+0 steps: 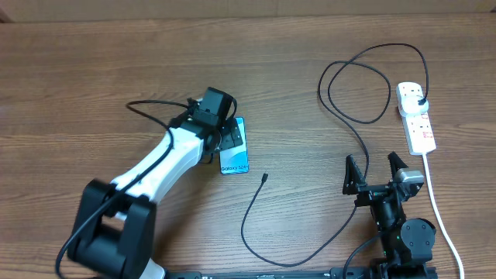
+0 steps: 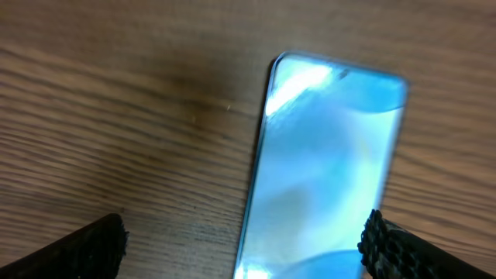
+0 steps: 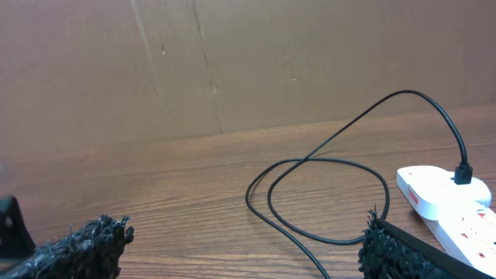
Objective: Plug charger to phone and switch on socket
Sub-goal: 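Close the left gripper on the phone's top edge and lift, then tilt the phone upright with the left gripper, bottom edge on table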
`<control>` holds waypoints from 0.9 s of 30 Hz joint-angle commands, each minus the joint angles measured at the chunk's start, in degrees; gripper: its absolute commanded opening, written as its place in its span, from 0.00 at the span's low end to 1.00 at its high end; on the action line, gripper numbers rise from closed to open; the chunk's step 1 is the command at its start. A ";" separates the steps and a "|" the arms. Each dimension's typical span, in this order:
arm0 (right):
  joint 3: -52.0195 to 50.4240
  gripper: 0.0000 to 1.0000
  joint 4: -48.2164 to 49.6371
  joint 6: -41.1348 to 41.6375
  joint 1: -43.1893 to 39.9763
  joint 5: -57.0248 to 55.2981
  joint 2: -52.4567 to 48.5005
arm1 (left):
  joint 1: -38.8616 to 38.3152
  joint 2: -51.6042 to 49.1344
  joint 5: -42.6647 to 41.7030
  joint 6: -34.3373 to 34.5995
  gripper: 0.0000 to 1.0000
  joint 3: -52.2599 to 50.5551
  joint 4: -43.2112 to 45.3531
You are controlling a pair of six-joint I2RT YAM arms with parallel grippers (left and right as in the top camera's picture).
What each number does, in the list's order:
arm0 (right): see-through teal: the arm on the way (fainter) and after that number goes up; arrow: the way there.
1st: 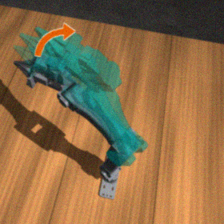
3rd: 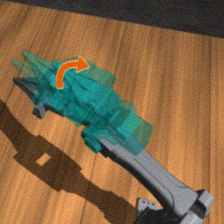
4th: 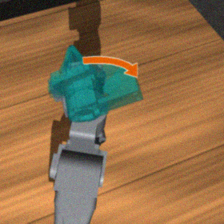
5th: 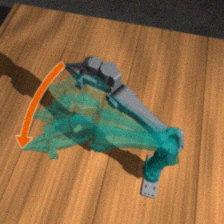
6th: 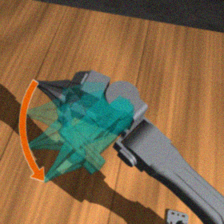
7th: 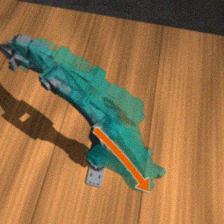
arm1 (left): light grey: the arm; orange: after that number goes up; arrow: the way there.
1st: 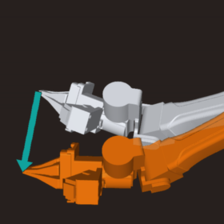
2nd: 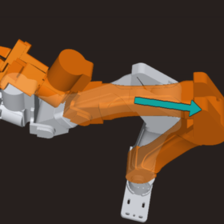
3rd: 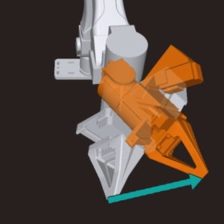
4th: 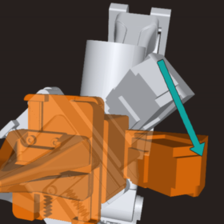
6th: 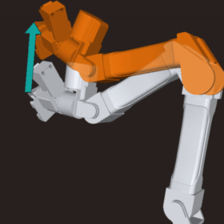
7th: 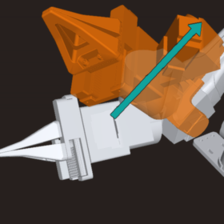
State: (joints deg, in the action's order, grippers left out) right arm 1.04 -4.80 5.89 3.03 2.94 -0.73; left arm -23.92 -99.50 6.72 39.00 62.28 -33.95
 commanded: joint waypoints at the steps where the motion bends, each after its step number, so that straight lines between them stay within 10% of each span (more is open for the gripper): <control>1: -0.59 1.00 0.17 -0.39 -0.15 -0.31 0.57 | -0.52 -3.56 0.76 -0.28 1.00 -0.31 0.31; 27: -0.59 1.00 0.17 -0.39 -0.15 -0.31 0.57 | -0.92 -7.32 -4.66 -10.69 1.00 13.70 -6.51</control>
State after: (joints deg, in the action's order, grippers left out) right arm 1.04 -4.78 5.96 3.03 2.94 -0.73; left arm -24.12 -105.23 2.35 29.56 76.12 -40.49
